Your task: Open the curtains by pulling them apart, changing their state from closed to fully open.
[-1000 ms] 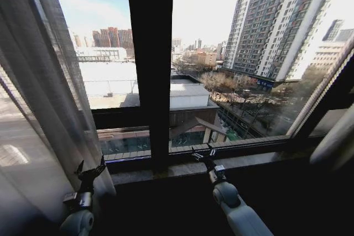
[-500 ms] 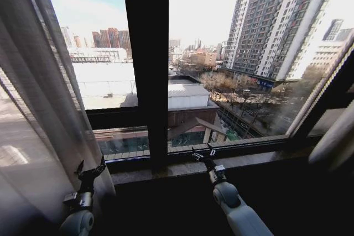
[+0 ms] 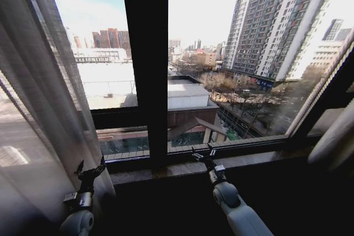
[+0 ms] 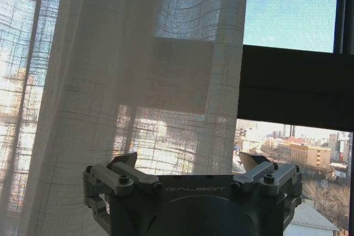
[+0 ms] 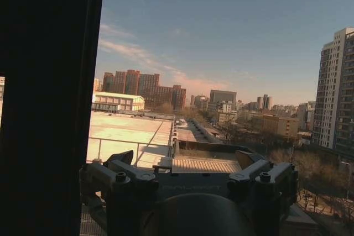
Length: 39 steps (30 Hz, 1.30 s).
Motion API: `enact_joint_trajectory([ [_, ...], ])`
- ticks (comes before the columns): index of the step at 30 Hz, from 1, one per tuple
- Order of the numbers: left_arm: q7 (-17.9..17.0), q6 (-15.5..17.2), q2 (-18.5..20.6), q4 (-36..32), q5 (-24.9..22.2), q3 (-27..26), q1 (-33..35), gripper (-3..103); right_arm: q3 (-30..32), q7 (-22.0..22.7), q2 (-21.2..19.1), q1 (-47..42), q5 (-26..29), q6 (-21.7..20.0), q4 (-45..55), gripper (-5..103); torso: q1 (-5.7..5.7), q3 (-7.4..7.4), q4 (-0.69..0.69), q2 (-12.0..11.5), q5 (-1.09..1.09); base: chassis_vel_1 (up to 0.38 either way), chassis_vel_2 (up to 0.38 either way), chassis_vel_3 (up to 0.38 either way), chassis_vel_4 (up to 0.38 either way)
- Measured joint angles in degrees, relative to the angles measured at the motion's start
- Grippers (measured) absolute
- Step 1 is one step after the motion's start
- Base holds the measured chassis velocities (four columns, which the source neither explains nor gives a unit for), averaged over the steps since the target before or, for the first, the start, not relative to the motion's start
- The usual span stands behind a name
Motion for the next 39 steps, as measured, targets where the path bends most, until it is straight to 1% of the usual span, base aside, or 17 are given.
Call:
enact_joint_trajectory([
  [39,0.0,0.0,0.0,0.0,0.0,0.0,0.0,100,0.0,0.0,0.0,0.0,0.0,0.0,0.0,100,0.00,0.00,0.00,0.0,0.00,0.000,0.000,0.000,0.000],
])
